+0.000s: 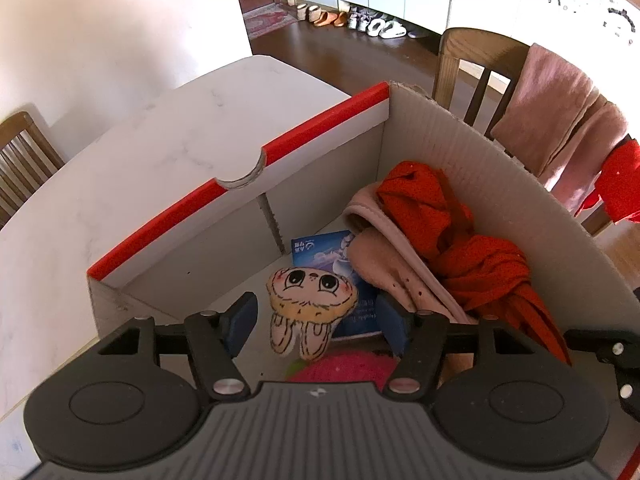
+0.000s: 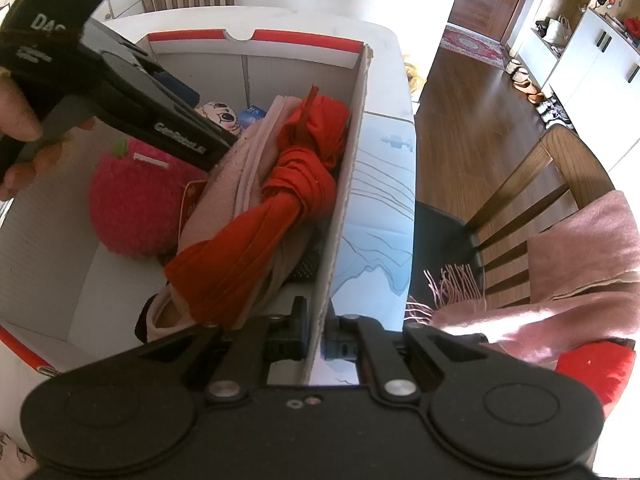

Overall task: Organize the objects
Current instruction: 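Lower the bunny beside the tissue pack and open the left gripper, then move the left gripper back to the pile and grasp the black USB cable, then lift the black cable and carry it into the box with the left gripper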

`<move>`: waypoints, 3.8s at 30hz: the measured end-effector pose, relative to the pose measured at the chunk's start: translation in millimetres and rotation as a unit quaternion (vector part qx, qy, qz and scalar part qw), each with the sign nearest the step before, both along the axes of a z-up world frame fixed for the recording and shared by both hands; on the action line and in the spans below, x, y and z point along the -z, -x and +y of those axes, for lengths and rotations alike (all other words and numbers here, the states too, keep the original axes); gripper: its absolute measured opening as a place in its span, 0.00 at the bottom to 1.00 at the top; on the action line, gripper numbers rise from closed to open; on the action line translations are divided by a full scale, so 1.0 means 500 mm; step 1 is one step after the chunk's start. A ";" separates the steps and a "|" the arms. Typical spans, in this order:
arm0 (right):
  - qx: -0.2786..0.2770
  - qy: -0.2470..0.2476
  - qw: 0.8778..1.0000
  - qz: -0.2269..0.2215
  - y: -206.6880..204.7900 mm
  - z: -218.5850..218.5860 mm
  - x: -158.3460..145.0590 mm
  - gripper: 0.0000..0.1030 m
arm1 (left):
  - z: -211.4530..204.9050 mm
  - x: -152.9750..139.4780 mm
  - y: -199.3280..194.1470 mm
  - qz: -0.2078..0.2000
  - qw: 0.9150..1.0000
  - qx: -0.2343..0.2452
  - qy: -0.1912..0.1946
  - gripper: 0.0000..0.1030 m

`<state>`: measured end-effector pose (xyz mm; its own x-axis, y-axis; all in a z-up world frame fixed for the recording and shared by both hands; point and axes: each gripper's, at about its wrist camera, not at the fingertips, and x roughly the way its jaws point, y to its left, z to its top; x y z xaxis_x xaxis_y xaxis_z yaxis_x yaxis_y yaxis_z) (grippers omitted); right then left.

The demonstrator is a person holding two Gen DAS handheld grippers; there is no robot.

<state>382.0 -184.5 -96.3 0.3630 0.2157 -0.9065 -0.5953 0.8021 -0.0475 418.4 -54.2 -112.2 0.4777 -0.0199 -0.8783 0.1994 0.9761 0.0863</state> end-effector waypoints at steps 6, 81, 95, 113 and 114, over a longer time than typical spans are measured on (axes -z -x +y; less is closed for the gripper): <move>-0.001 0.001 1.000 -0.001 0.000 -0.001 -0.002 0.05 | 0.019 -0.036 0.035 -0.013 1.000 -0.004 0.016 0.63; -0.011 0.018 1.000 0.001 0.007 0.011 0.007 0.11 | 0.458 0.070 0.373 0.013 0.914 -0.395 0.091 0.72; -0.011 0.017 1.000 0.002 0.005 0.012 0.008 0.11 | 0.474 0.060 0.382 -0.004 0.914 -0.397 0.085 0.32; -0.011 0.019 1.000 0.000 0.005 0.012 0.008 0.10 | 0.476 -0.019 0.426 -0.069 0.925 -0.366 0.068 0.18; -0.011 0.019 1.000 0.000 0.005 0.011 0.007 0.10 | 0.473 -0.029 0.426 -0.075 0.926 -0.363 0.069 0.17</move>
<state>379.6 -178.8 -99.8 0.3581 0.1886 -0.9144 -0.6132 0.7860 -0.0781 205.2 182.3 -97.8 0.5266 0.2468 -0.8135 -0.5178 0.8521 -0.0767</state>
